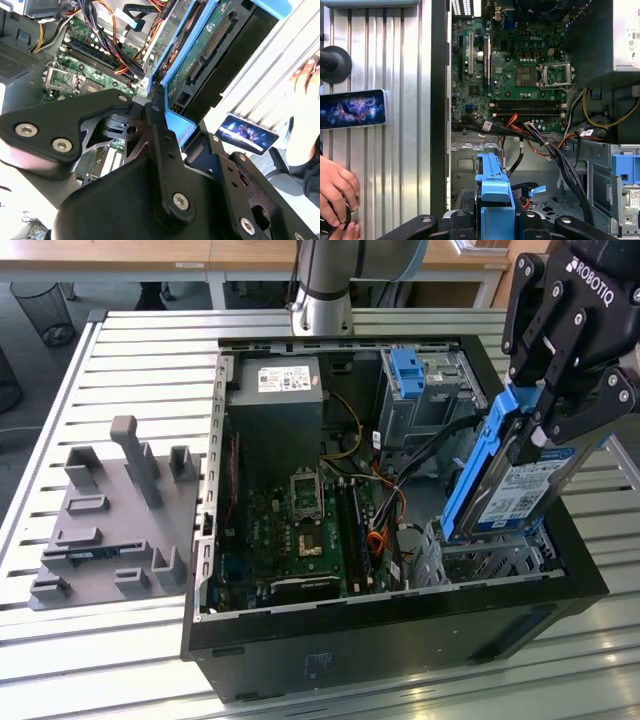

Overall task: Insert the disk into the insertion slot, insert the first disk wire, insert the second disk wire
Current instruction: 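Insert the disk into the insertion slot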

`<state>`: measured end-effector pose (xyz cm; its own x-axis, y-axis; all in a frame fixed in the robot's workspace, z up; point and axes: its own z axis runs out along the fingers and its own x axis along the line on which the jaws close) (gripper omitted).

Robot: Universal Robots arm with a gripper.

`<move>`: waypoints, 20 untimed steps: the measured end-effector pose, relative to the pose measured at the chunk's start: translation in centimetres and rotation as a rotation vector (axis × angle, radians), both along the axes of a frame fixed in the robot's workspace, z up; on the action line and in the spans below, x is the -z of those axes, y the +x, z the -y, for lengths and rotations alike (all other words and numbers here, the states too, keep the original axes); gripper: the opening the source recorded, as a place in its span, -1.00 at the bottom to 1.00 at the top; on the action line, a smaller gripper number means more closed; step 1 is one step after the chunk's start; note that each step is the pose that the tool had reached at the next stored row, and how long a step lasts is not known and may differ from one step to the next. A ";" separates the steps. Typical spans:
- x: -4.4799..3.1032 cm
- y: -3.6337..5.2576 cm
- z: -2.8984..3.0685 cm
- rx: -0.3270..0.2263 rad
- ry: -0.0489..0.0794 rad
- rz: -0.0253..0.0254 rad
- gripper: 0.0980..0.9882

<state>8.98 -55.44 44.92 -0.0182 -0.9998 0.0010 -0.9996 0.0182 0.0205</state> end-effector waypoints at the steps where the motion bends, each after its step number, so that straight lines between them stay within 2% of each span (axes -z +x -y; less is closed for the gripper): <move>1: 0.09 0.00 -0.05 0.000 0.000 0.0000 -0.40; 9: 0.58 -0.09 -0.46 0.000 0.000 0.0000 -0.40; 20: 1.34 -0.20 -0.52 0.000 0.000 0.0000 -0.40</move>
<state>8.78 -54.92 43.57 -0.0182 -0.9998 0.0011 -0.9996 0.0182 0.0205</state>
